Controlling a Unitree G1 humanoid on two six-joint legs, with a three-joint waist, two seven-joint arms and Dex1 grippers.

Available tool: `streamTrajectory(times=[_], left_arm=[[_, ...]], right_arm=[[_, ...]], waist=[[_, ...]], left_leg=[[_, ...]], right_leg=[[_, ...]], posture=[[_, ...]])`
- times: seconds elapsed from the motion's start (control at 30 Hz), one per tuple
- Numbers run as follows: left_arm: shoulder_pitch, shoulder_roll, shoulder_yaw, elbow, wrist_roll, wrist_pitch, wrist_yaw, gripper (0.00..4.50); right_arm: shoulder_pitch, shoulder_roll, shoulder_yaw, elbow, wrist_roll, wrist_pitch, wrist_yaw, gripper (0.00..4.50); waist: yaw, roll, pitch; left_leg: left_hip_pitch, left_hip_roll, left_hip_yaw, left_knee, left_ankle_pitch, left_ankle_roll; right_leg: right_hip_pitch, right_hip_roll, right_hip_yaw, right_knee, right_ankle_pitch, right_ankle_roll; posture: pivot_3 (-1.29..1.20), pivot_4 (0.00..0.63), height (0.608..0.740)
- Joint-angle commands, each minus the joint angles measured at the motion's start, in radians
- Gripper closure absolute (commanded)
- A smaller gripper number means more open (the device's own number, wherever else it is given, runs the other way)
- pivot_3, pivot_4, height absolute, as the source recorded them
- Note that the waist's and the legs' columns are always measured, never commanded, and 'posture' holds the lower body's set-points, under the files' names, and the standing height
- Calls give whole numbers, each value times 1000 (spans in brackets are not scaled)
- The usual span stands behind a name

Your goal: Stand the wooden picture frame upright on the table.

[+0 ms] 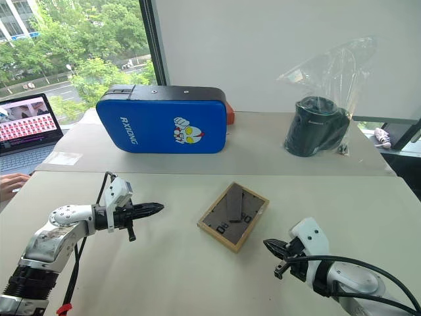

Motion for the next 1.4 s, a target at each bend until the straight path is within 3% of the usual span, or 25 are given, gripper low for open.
streamTrajectory(times=[0.03, 0.23, 0.33, 0.57, 0.67, 0.8, 0.97, 1.07, 1.23, 1.4], left_arm=[[-70, -38, -36, 41, 35, -41, 5, 4460], [-310, -249, -214, 394, 252, -242, 77, 4460], [-390, -332, -268, 543, 316, -339, 81, 4460], [-442, -393, -346, 681, 430, -489, 63, 4460], [-392, -363, -346, 596, 435, -463, 42, 4460], [-242, -246, -307, 357, 409, -339, 16, 4460], [26, -74, -214, -5, 364, -129, 27, 4460], [144, -20, -147, -131, 332, -30, 68, 4460], [217, 20, -91, -160, 319, 21, 118, 4460], [176, 61, -77, -68, 313, -7, 115, 4460]], right_arm=[[-19, 16, 7, -11, -14, -10, -40, 4500], [-117, 61, 98, 41, -115, 61, -201, 4500], [-166, 53, 173, 69, -185, 101, -260, 4500], [-369, 91, 371, 125, -299, 182, -329, 4500], [-492, 129, 469, 166, -335, 202, -324, 4500], [-608, 177, 568, 213, -360, 189, -286, 4500], [-672, 218, 662, 245, -367, 161, -214, 4500], [-670, 227, 689, 226, -351, 175, -174, 4500], [-667, 228, 689, 229, -357, 181, -149, 4500], [-653, 201, 689, 234, -363, 177, -123, 4500]], waist=[[1, 0, 0], [26, -1, 0], [15, -1, 0], [-4, -1, 0], [-12, -1, 0], [-36, 0, -1], [-55, 1, -2], [-52, 2, -2], [-52, 2, -2], [-53, 2, -2]], left_leg=[[0, 0, 0, 0, 0, 0], [-1, -1, -1, 4, 1, -1], [-2, -1, -1, 3, 1, -1], [-1, -1, -1, 3, 0, 0], [0, -1, -1, 3, 0, 0], [2, -1, -1, 2, 1, 0], [3, 0, -2, 0, 0, 1], [3, 0, -2, 0, -1, 2], [5, 0, -2, 0, -1, 2], [6, 1, -2, 0, 0, 2]], right_leg=[[0, 0, 0, 0, 0, 0], [2, 0, 0, -1, 3, 1], [0, 0, 0, -1, 7, -6], [1, 0, 0, -1, 7, -6], [1, 0, 0, 0, 7, -6], [1, 1, 1, 2, 7, -7], [1, 1, 1, 4, 5, -8], [1, 1, 1, 4, 4, -8], [1, 2, 0, 6, 1, -3], [1, 2, 1, 7, 0, -2]], posture=[[0, 150, 740], [0, 150, 740], [0, 150, 740], [0, 150, 740], [0, 150, 740], [0, 150, 740], [0, 150, 740], [0, 150, 740], [0, 150, 740], [0, 150, 740]])
